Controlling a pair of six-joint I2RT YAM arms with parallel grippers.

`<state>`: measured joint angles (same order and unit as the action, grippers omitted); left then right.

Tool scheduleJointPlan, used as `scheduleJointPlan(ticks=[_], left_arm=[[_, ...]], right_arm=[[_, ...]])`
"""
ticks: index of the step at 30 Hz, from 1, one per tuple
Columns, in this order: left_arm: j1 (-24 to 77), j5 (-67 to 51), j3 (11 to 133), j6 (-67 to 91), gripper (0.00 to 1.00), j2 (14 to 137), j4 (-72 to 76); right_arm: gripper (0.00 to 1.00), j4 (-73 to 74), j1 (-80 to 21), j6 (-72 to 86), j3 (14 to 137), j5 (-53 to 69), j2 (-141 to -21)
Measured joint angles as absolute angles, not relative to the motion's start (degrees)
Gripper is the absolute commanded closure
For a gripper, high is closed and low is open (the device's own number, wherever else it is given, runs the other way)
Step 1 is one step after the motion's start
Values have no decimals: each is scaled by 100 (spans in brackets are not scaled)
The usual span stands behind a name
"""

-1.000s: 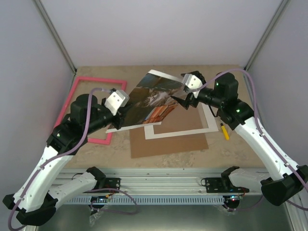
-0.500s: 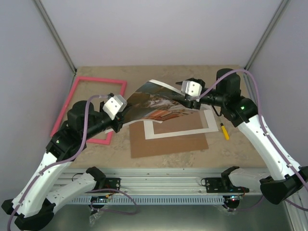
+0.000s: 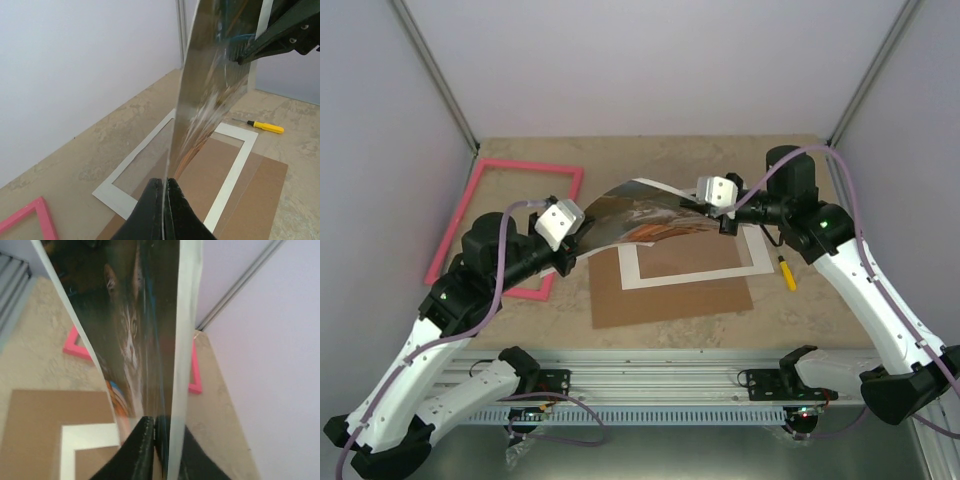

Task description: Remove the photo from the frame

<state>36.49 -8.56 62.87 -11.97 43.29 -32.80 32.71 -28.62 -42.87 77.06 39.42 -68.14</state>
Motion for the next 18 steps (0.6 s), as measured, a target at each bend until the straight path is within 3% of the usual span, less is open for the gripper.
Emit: scheduleJointPlan(ticks=[6,9,11,13,14,18], left_arm=[[3649,-768,6143,-1197,96,4268,-3155],[3649,-672,6045,-1199,84,4209,-3068],[3649,-475,5994,-1186,69,4160,-2982],[3625,-233,5948,-1142,63,4097,-2867],[3601,-132,5924,-1133,54,4071,-2805],[3269,305,5736,-921,31,3924,-2403]], right_arm=[[100,3242,-2864,-4106,7612,3924,-6772],[100,3216,-2864,-4001,7575,3962,-6766],[99,3208,-2864,-3883,7566,3970,-6766],[99,3159,-2864,-3715,7561,3981,-6766],[99,3124,-2873,-3594,7553,3990,-6766],[99,2930,-2958,-2969,7518,4012,-6779]])
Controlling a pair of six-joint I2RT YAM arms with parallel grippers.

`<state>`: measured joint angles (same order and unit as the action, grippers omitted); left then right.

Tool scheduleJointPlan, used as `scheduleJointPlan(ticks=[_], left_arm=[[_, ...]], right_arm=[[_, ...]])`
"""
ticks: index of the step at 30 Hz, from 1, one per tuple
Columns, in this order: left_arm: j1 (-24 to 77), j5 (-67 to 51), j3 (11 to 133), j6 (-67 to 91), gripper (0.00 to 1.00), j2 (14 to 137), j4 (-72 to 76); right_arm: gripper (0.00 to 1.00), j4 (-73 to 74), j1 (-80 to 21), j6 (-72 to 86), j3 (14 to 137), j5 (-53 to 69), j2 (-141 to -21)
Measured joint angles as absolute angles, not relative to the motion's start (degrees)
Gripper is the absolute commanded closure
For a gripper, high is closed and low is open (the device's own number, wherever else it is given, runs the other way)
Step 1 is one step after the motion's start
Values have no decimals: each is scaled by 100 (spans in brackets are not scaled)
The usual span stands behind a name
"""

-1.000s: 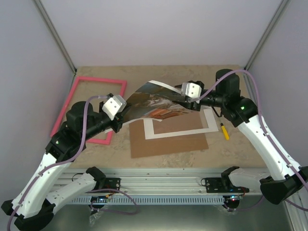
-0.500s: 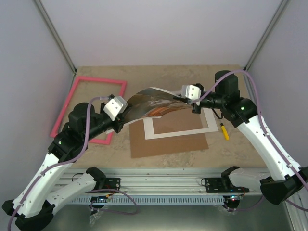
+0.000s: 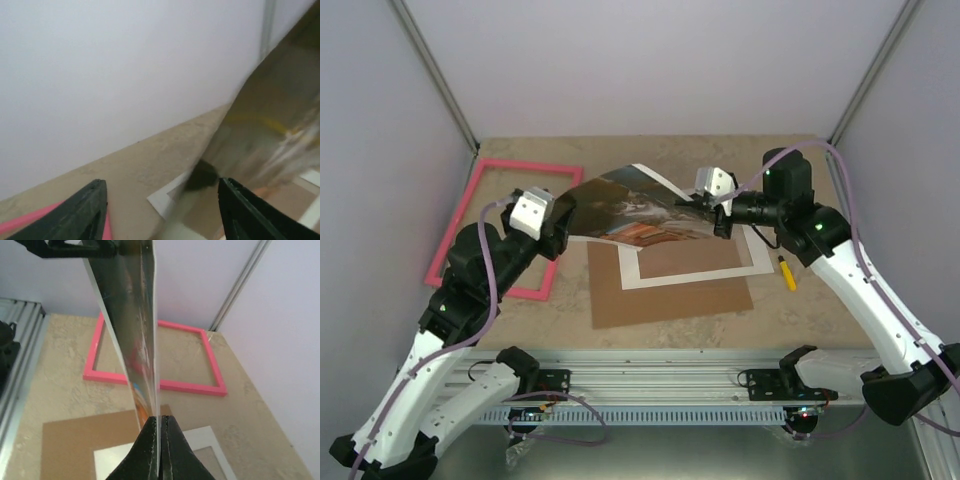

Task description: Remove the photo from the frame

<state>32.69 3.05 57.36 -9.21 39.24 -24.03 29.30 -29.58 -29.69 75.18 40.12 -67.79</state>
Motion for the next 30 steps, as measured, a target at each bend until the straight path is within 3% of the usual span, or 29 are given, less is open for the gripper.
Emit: scheduleJointPlan(ticks=[2,5,6,16,30], left_arm=[[3026,497,5614,-779,27,3850,-2187],[2711,766,5492,-596,4,3782,-1931],[2613,882,5459,-489,1,3752,-1835],[2292,2167,5017,189,0,3249,-1135],[2285,2932,4908,486,0,3186,-980]], right_arm=[[99,2823,-3035,-2580,7518,3999,-6810],[99,2733,-3124,-2005,7537,3938,-6904],[100,2707,-3148,-1767,7555,3913,-6963],[100,2276,-3105,410,7553,3819,-7581],[100,1339,-1638,1986,6163,4825,-8595]])
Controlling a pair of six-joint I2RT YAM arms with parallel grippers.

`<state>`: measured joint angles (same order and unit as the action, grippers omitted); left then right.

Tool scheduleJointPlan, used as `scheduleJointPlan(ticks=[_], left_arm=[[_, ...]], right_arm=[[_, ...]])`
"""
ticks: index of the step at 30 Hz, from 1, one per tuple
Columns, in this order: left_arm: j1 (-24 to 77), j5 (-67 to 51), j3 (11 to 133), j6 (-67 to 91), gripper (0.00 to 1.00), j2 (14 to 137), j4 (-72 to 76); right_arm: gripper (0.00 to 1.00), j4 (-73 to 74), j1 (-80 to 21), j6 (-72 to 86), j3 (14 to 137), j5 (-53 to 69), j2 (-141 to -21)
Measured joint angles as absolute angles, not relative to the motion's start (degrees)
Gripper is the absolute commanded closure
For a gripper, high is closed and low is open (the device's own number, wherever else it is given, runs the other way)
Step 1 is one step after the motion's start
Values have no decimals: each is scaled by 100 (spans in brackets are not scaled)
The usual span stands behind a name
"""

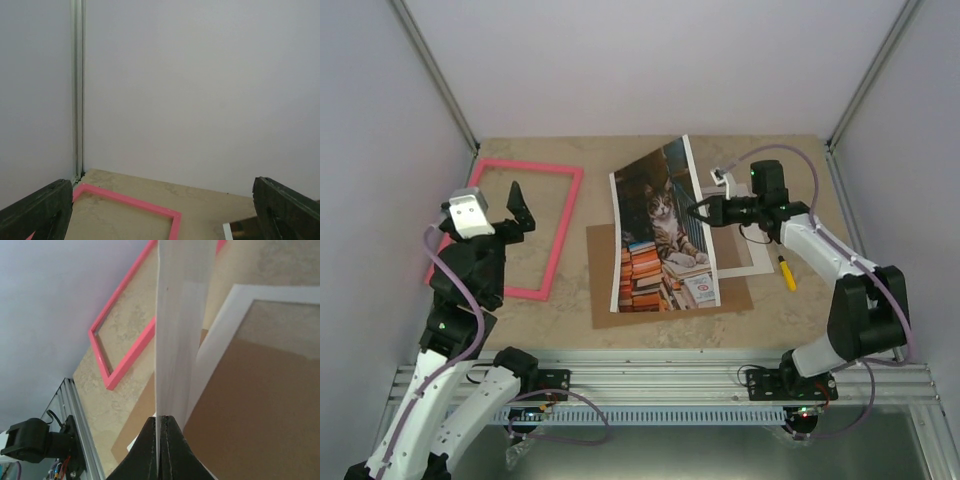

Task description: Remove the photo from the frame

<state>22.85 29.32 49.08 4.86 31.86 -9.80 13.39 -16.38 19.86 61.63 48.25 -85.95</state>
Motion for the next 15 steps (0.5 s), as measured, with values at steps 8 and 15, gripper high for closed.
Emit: scheduleJointPlan(ticks=[8,15], left_arm=[[2285,3124,4823,596,0,3146,-956],[2285,3144,4786,613,0,3146,-943]], right_arm=[[99,1107,-1173,1942,5922,5264,-9441],[99,1041,-1031,1846,5907,5457,-10361]])
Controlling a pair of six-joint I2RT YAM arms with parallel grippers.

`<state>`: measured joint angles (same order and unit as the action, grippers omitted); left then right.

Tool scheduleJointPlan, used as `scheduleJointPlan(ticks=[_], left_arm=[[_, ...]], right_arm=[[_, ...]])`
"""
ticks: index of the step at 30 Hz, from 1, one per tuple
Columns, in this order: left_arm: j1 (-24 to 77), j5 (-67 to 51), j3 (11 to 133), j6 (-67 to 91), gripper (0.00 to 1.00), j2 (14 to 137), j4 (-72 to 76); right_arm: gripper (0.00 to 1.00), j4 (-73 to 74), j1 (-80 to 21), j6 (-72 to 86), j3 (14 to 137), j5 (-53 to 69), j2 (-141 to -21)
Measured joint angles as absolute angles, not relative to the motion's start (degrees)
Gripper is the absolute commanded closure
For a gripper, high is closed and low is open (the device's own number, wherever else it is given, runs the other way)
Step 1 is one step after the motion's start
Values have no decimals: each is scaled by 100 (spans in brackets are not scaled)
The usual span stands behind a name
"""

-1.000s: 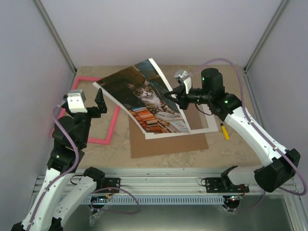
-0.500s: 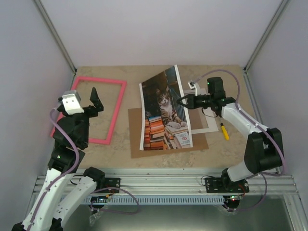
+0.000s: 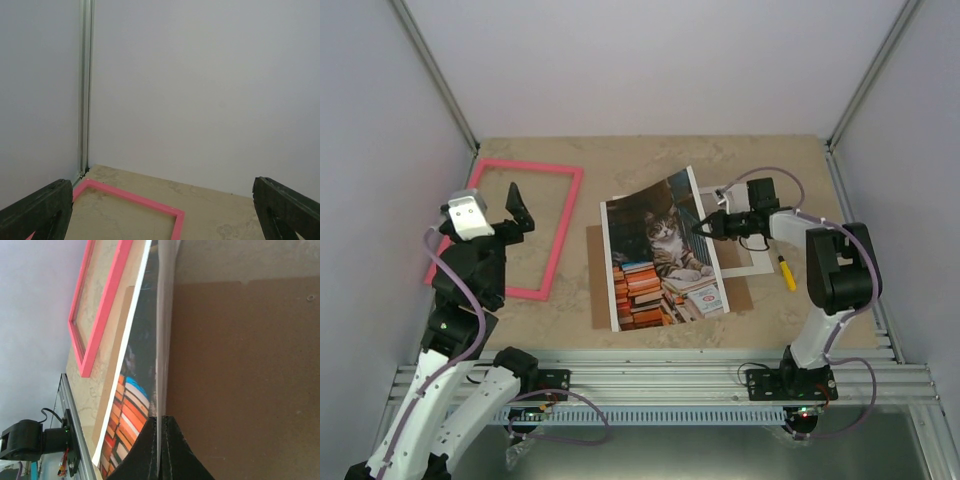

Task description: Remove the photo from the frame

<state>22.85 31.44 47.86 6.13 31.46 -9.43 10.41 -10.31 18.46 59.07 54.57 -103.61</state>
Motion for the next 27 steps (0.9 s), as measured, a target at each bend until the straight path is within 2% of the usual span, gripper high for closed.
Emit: scheduleJointPlan(ticks=[5,12,18,23,27], left_arm=[[2285,3142,4770,628,0,3148,-943],[2285,3140,4748,635,0,3146,-941],[2285,3151,4716,648,0,3092,-939],[2285,3236,4661,676,0,2982,-932],[2285,3249,4670,854,0,2818,-1061]], right_arm=[[99,825,-1000,1900,5902,5468,-10683],[78,661,-867,1981,5745,5365,-10838],[52,604,-740,2034,5502,5172,-10702],[32,648,-589,2049,5135,4711,-10022],[7,873,-427,1959,4939,4289,-9087]])
